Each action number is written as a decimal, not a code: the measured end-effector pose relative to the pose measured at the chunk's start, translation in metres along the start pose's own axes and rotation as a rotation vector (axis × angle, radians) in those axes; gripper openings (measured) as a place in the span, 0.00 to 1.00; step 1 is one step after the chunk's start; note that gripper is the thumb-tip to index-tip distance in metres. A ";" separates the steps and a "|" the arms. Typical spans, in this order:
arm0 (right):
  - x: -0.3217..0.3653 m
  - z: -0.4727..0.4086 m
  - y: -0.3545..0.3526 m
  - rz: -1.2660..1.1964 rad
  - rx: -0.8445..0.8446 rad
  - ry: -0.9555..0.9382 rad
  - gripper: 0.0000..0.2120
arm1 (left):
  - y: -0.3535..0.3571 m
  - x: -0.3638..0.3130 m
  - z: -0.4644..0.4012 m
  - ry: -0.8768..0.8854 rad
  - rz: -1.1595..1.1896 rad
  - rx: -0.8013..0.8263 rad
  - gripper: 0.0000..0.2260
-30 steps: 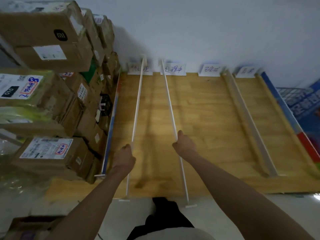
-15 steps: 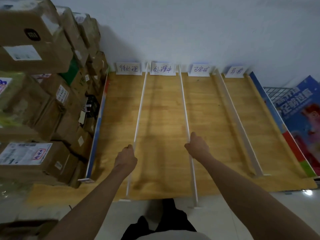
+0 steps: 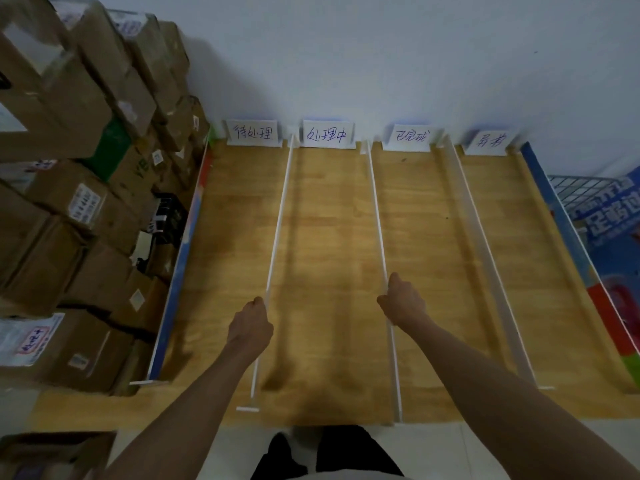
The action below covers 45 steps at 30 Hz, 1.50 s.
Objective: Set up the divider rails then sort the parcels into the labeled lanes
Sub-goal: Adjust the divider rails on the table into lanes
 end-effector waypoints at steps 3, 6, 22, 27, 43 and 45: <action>0.000 -0.011 0.000 -0.002 0.007 0.002 0.13 | 0.003 -0.003 -0.005 -0.010 0.006 0.004 0.11; -0.001 -0.021 0.001 -0.016 0.018 -0.003 0.13 | 0.004 -0.007 -0.011 -0.020 0.008 0.003 0.11; -0.002 -0.074 0.006 -0.020 0.043 0.018 0.16 | 0.012 -0.017 -0.042 -0.042 0.027 0.016 0.11; -0.003 -0.084 0.010 -0.035 0.043 0.026 0.17 | 0.016 -0.019 -0.044 -0.048 0.006 0.015 0.13; -0.033 -0.067 0.034 -0.046 0.093 0.045 0.24 | 0.019 -0.021 -0.037 -0.048 0.034 0.044 0.21; -0.035 -0.064 0.037 -0.044 0.097 0.045 0.22 | 0.020 -0.022 -0.035 -0.047 0.023 0.052 0.21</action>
Point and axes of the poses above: each hand's wrist, its own z-axis away from the middle knuckle, its own y-axis out of the palm, x = y × z, the point moved 7 cm from there along -z, towards the middle knuckle, and after that the axes turned 10 degrees about z, right-handed, at the moved point
